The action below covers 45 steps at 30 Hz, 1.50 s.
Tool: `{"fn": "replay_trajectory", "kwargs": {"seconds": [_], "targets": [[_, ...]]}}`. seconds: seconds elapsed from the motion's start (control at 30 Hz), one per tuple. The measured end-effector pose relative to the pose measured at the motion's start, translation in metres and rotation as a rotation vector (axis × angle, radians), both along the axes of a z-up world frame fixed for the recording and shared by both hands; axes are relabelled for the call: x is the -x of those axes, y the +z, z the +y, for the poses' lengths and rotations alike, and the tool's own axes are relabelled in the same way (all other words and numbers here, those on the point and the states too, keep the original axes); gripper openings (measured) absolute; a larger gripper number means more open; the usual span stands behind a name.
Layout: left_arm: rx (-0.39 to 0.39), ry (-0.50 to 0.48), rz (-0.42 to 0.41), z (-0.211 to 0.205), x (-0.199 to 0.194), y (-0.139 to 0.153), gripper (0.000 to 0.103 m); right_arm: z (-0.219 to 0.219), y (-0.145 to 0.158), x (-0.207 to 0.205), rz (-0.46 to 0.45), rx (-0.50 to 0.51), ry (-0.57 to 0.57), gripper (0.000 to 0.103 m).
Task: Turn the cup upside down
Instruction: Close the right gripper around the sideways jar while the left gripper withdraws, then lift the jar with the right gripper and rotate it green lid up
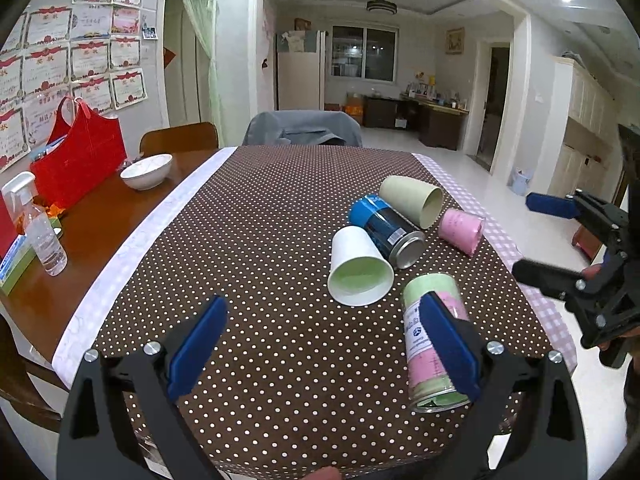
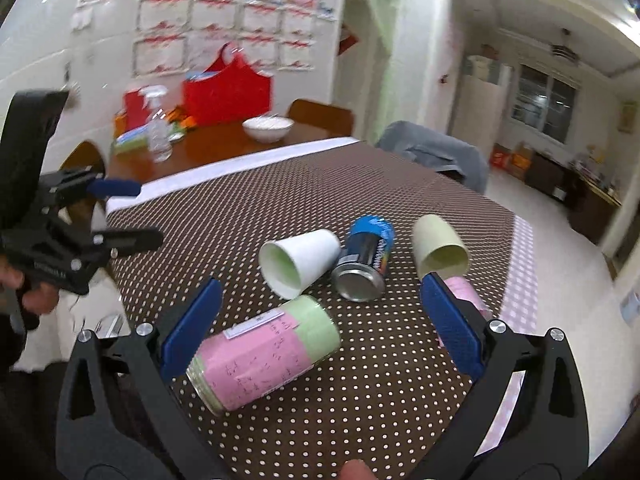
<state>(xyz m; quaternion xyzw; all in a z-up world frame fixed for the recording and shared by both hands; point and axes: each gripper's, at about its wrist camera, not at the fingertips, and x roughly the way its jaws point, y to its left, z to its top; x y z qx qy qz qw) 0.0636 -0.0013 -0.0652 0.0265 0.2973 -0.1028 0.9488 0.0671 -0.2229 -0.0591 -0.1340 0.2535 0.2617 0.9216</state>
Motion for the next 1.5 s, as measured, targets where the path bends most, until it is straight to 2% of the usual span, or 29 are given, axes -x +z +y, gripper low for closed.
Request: {"fn": "replay_trajectory", "kwargs": {"seconds": [0.23,0.37,0.5,0.57,0.6,0.77,0.87,0.97,1.07,1.2,1.37,1.5], "targets": [[-0.021,0.010,0.014,0.001,-0.011,-0.005,0.095,0.006,-0.011,-0.015,0.047,0.147,0.198,0.097],[-0.037,0.020,0.030,0.002,-0.019,-0.009,0.095,0.015,-0.023,-0.023,0.099,0.264,0.340,0.097],[-0.049,0.036,0.040,0.007,-0.029,-0.011,0.095,0.024,-0.035,-0.029,0.143,0.380,0.434,0.097],[-0.049,0.042,0.047,0.009,-0.032,-0.012,0.095,0.024,-0.038,-0.037,0.192,0.376,0.434,0.097],[-0.049,0.047,0.053,0.010,-0.034,-0.013,0.095,0.022,-0.040,-0.044,0.243,0.346,0.425,0.097],[-0.044,0.047,0.076,0.015,-0.046,-0.017,0.095,0.016,-0.054,-0.069,0.462,0.227,0.309,0.097],[-0.042,0.029,0.079,0.016,-0.053,-0.019,0.095,0.011,-0.058,-0.083,0.610,0.115,0.172,0.097],[-0.033,-0.001,0.088,0.019,-0.064,-0.023,0.095,0.006,-0.062,-0.091,0.716,0.023,0.029,0.097],[-0.032,-0.025,0.105,0.022,-0.073,-0.029,0.095,-0.004,-0.071,-0.096,0.845,-0.113,-0.144,0.097],[-0.018,-0.048,0.137,0.032,-0.086,-0.039,0.095,-0.010,-0.081,-0.101,0.958,-0.251,-0.300,0.097],[-0.005,-0.071,0.150,0.042,-0.096,-0.046,0.095,-0.001,-0.095,-0.111,1.052,-0.335,-0.432,0.097],[-0.002,-0.096,0.154,0.041,-0.100,-0.051,0.095,0.011,-0.103,-0.116,1.088,-0.356,-0.506,0.097]]}}
